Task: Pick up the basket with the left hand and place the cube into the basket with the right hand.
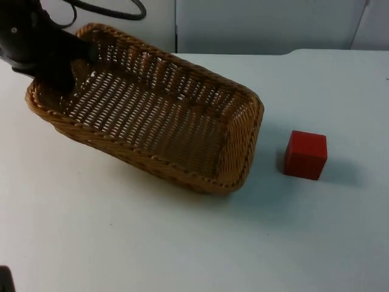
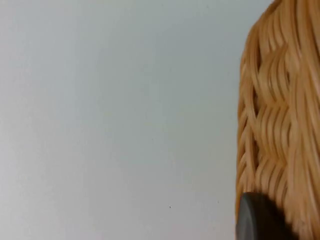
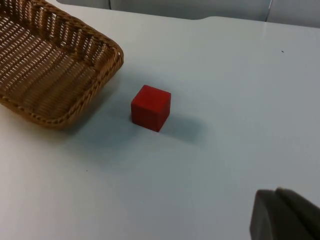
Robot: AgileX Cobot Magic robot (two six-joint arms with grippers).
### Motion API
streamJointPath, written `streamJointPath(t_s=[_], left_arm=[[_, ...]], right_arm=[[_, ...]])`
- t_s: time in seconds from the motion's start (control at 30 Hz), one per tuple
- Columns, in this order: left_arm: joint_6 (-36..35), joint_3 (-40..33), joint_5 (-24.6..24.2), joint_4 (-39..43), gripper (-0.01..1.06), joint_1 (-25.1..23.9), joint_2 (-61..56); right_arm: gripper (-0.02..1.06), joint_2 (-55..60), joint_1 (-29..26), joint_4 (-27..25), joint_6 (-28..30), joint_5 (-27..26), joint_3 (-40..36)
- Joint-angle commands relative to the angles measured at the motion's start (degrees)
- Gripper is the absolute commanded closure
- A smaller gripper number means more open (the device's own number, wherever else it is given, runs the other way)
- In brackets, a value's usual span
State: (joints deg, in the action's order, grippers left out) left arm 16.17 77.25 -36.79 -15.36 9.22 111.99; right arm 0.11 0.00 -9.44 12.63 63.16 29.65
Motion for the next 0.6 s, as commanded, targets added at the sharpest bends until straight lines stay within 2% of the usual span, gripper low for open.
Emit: streamJointPath(t_s=[0.0,0.23,0.43,0.57], left_arm=[[2.15,0.19,-1.15,-5.49,1.05,-0.33,-1.32],[7.54,0.19,-2.30,-14.02,1.05,-0.54,-1.31],[14.00,0.19,-4.14,-25.15,1.05,-4.26,-1.31],[15.37,0.19,-5.44,-27.07,1.05,-6.30,-1.31]], right_arm=[[1.04,-0.11,0.00,-0.32,0.39,-0.51,-0.22],[1.04,-0.11,0.00,-0.32,0.39,-0.51,-0.22],[1.04,-0.11,0.00,-0.32,0.39,-0.51,-0.22],[1.04,-0.11,0.00,-0.32,0.39,-0.51,-0.22]])
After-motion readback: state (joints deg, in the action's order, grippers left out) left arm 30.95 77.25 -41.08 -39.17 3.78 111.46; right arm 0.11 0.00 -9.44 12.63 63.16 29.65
